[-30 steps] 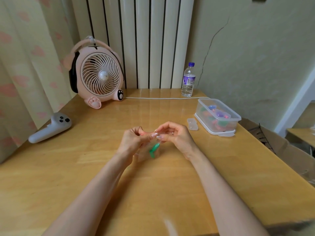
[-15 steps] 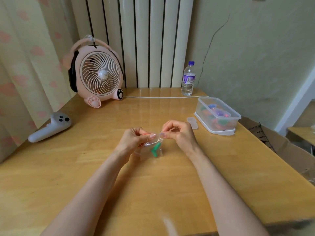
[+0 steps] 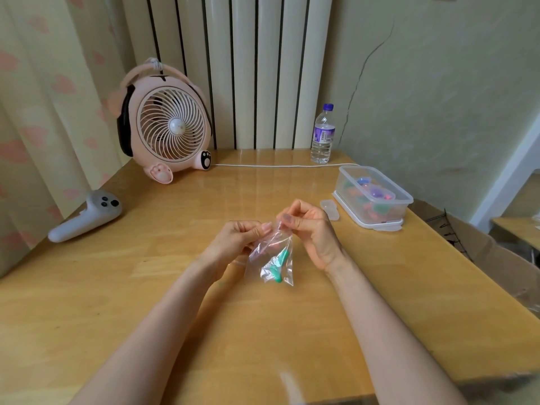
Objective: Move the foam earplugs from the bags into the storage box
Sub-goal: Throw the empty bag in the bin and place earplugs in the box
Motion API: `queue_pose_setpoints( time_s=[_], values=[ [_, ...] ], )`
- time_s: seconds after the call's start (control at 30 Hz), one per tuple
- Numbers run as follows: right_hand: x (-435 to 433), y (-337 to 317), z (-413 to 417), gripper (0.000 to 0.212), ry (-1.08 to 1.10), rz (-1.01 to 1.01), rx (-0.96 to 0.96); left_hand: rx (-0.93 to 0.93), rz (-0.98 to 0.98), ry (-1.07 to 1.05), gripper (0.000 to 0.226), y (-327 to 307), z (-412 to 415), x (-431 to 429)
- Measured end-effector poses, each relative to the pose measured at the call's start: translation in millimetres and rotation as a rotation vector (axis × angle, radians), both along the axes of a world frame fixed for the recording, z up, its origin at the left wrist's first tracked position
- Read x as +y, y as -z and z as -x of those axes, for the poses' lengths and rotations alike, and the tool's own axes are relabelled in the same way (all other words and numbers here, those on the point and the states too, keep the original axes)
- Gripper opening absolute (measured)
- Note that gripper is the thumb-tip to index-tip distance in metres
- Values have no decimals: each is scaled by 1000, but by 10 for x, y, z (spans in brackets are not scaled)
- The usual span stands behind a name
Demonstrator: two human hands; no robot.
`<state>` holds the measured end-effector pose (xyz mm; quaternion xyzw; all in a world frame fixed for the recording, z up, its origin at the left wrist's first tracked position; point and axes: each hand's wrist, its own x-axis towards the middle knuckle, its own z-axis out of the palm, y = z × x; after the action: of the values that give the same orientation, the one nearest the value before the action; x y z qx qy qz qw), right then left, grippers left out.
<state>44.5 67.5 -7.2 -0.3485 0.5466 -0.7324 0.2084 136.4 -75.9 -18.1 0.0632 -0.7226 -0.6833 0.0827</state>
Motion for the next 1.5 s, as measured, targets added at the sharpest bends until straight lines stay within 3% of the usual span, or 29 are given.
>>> queue_pose_setpoints(
  time_s=[0.23,0.43,0.5,0.7,0.9,1.07,1.13,1.23,1.37,1.5],
  values=[
    [-1,-8,-14,17,163,-169,44,175,45,-141,10,-13,9,50],
    [-26,26,10,13,126,-292,21,175,18,-11,18,-37,-17,-35],
    [-20,18,7,6,131,-287,10,162,11,-75,12,-19,-4,-28],
    [-32,69,40,35,182,-469,14,189,-89,-389,14,16,46,-101],
    [25,48,88,25,160,-482,-17,146,-150,-455,18,29,47,-132],
    [113,-30,111,4,131,-383,-82,-128,125,-426,24,107,69,-138],
    [126,-28,116,7,86,-321,-122,-181,143,-429,18,133,87,-140],
    [140,-22,131,13,29,-247,-141,-183,211,-432,12,140,87,-144],
    [133,-21,134,13,130,-251,-91,-186,544,-421,15,159,67,-189],
    [105,-25,129,5,244,-290,-6,-75,462,-406,27,79,35,-98]
  ],
)
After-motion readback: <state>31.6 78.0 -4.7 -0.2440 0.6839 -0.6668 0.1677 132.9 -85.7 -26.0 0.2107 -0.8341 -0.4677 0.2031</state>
